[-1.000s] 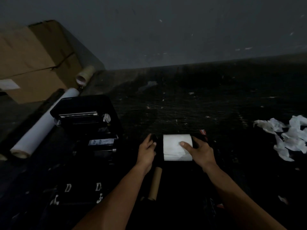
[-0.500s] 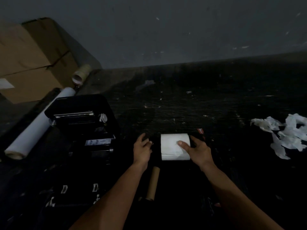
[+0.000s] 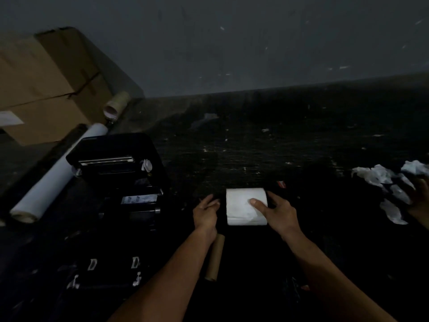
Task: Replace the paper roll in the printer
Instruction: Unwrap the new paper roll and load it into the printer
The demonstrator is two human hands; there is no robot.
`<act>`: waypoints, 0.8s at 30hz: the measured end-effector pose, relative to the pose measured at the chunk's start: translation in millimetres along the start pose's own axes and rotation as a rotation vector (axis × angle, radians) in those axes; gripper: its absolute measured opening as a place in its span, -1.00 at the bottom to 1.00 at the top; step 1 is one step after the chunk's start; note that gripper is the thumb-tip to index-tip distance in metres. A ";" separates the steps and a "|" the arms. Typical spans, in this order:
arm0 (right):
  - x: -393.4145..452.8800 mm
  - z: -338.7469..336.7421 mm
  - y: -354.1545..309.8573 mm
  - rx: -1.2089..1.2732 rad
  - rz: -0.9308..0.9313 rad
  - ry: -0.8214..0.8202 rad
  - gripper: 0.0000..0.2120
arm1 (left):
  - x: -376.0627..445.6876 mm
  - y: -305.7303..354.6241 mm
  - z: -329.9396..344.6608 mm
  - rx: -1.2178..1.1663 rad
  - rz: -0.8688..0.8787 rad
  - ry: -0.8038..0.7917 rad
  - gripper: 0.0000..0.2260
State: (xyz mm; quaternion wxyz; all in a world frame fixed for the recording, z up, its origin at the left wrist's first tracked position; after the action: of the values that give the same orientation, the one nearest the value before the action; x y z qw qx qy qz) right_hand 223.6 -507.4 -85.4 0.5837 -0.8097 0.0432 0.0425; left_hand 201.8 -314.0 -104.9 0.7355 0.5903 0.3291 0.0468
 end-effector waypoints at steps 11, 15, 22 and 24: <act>-1.7 0.5 -0.3 -0.033 -0.006 0.003 -0.51 | -4.2 -2.8 8.4 -0.095 -0.121 -0.012 -0.64; -0.2 -0.3 1.3 -0.047 0.009 -0.057 -0.49 | -3.4 4.6 5.2 0.059 -0.054 -0.038 -0.67; 11.4 -14.6 25.3 0.024 0.169 -0.103 -0.63 | -15.1 6.1 10.0 0.136 0.016 -0.054 -0.78; 9.8 -15.8 25.6 -0.026 0.130 -0.078 -0.69 | -16.9 6.0 11.3 0.196 0.077 -0.043 -0.80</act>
State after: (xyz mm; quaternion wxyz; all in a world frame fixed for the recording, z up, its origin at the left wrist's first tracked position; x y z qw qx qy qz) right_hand 230.6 -530.7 -105.7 0.5703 -0.8105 0.0723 0.1127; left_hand 196.6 -329.4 -91.3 0.6789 0.6724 0.2935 0.0299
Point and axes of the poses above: each hand's wrist, its own x-axis towards the middle knuckle, its own z-axis out of the palm, y = z × x, the point moved 4 cm from there along x, towards the middle knuckle, and after that the axes turned 4 degrees about x, right-handed, at the moved point
